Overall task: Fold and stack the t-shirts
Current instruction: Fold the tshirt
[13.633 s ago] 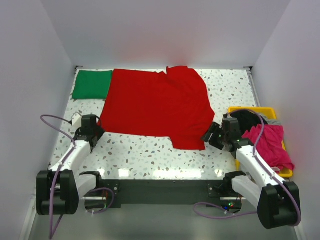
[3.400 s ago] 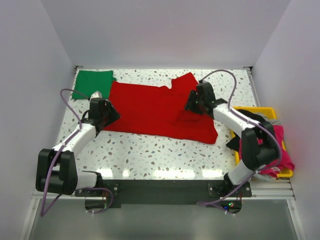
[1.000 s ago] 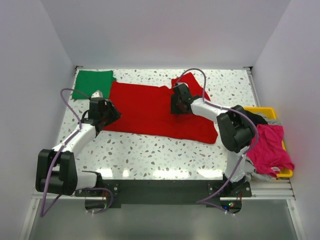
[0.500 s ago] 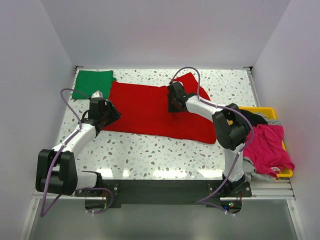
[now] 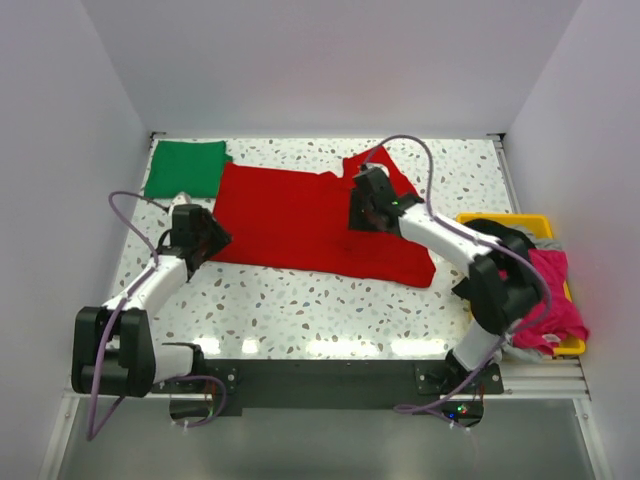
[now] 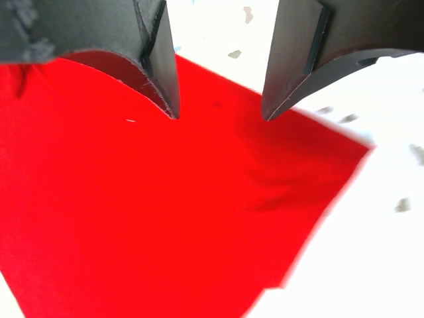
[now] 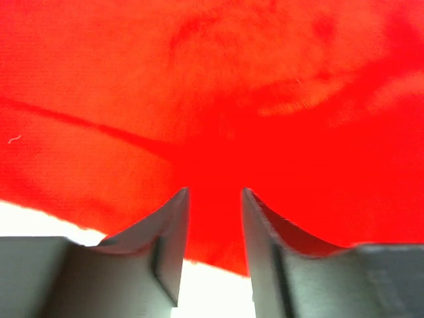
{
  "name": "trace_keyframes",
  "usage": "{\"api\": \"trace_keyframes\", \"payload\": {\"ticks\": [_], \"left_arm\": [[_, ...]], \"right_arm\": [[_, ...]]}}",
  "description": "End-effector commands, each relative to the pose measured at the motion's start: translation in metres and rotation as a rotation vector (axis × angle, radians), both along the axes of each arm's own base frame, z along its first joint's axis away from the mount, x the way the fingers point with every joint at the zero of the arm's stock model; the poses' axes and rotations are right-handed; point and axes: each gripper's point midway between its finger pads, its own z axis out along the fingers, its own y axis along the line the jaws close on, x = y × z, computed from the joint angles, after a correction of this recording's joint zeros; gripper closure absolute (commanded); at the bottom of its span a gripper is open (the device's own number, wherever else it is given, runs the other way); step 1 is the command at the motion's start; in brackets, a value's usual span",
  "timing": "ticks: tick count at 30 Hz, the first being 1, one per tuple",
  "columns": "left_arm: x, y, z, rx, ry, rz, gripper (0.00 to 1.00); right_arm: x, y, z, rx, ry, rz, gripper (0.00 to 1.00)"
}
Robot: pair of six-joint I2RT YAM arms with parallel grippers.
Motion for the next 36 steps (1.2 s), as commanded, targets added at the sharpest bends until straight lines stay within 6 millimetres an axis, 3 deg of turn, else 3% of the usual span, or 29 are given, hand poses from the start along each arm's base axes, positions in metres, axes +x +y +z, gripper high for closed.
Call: {"api": "trace_keyframes", "payload": {"ticks": [1, 2, 4, 5, 6, 7, 9, 10, 13, 17, 22, 27, 31, 36], "left_arm": [[-0.006, 0.026, 0.005, 0.003, -0.045, 0.145, 0.44], [-0.009, 0.032, 0.004, 0.004, -0.049, 0.189, 0.44], [-0.019, 0.037, 0.000, 0.005, -0.051, 0.233, 0.45], [-0.021, 0.041, -0.001, 0.004, -0.059, 0.259, 0.46], [-0.025, 0.042, -0.007, 0.005, -0.055, 0.271, 0.46], [-0.027, 0.044, -0.007, 0.006, -0.060, 0.286, 0.46], [-0.030, 0.049, -0.014, 0.020, -0.055, 0.314, 0.45], [-0.030, 0.052, -0.014, 0.024, -0.057, 0.323, 0.45], [-0.027, 0.055, -0.018, 0.031, -0.072, 0.323, 0.45], [-0.018, 0.059, -0.015, 0.010, -0.121, 0.317, 0.46], [-0.018, 0.059, -0.028, 0.006, -0.085, 0.316, 0.47], [-0.020, 0.060, -0.036, 0.008, -0.073, 0.321, 0.48], [-0.019, 0.063, -0.041, 0.014, -0.060, 0.326, 0.50], [-0.019, 0.065, -0.047, 0.021, -0.042, 0.333, 0.53]], "right_arm": [[-0.036, -0.029, 0.025, 0.067, -0.029, -0.091, 0.56], [-0.045, -0.034, 0.040, 0.127, -0.051, -0.112, 0.55], [-0.071, -0.045, 0.024, 0.142, -0.010, -0.129, 0.53], [-0.079, -0.049, 0.022, 0.163, -0.004, -0.149, 0.52], [-0.086, -0.054, 0.033, 0.193, -0.033, -0.161, 0.50], [-0.099, -0.061, 0.018, 0.183, -0.005, -0.172, 0.50], [-0.110, -0.066, 0.024, 0.231, -0.021, -0.206, 0.49], [-0.121, -0.071, 0.010, 0.225, 0.005, -0.215, 0.48], [-0.133, -0.075, 0.001, 0.269, 0.013, -0.247, 0.48], [-0.139, -0.085, -0.013, 0.257, 0.024, -0.289, 0.46], [-0.139, -0.099, -0.028, 0.245, 0.039, -0.338, 0.44], [-0.131, -0.128, -0.040, 0.244, 0.067, -0.412, 0.44], [-0.128, -0.145, -0.041, 0.241, 0.066, -0.455, 0.43], [-0.127, -0.147, -0.044, 0.251, 0.069, -0.480, 0.43]]}}
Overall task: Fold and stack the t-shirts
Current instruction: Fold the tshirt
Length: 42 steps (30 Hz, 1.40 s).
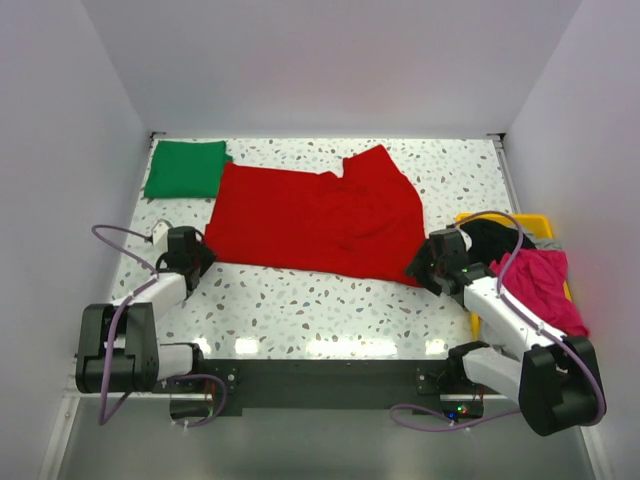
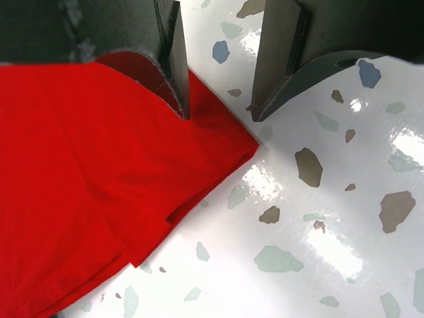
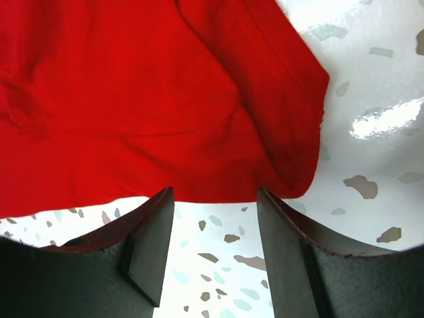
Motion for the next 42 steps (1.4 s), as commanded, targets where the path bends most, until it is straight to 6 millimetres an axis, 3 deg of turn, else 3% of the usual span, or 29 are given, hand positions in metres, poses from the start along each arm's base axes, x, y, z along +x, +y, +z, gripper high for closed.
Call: {"api": "trace_keyframes", "payload": {"ticks": [1, 5, 13, 22, 26, 29, 30, 32, 38, 42], "left_arm": [[0.010, 0.008, 0.006, 0.018, -0.047, 0.027, 0.54], [0.011, 0.009, 0.001, 0.024, -0.031, 0.025, 0.57], [0.010, 0.009, -0.003, 0.029, -0.021, 0.023, 0.60], [0.015, 0.011, -0.002, 0.039, -0.015, 0.022, 0.70], [0.014, 0.012, -0.003, 0.044, -0.002, 0.025, 0.86], [0.013, 0.014, -0.001, 0.050, 0.006, 0.032, 0.95], [0.013, 0.013, -0.002, 0.049, 0.011, 0.031, 0.98], [0.009, 0.016, 0.000, 0.057, 0.028, 0.045, 1.00], [-0.015, 0.025, 0.008, 0.082, 0.067, 0.109, 1.00], [-0.032, 0.028, 0.017, 0.080, 0.057, 0.147, 1.00]], "right_arm": [[0.005, 0.002, 0.001, 0.018, -0.028, 0.001, 0.43], [0.001, -0.004, 0.001, -0.001, -0.020, -0.019, 0.43], [-0.015, -0.009, -0.016, 0.004, 0.004, -0.059, 0.41], [0.014, -0.023, -0.015, -0.103, -0.028, -0.089, 0.44], [0.025, -0.024, -0.012, -0.124, -0.033, -0.087, 0.50], [0.029, -0.021, -0.012, -0.127, -0.021, -0.070, 0.73], [0.030, -0.020, -0.011, -0.125, -0.019, -0.061, 0.89], [0.027, -0.019, -0.007, -0.124, -0.006, -0.051, 0.99], [0.014, -0.012, 0.022, -0.061, -0.041, -0.025, 1.00], [-0.007, -0.010, 0.039, -0.025, -0.021, -0.016, 1.00]]}}
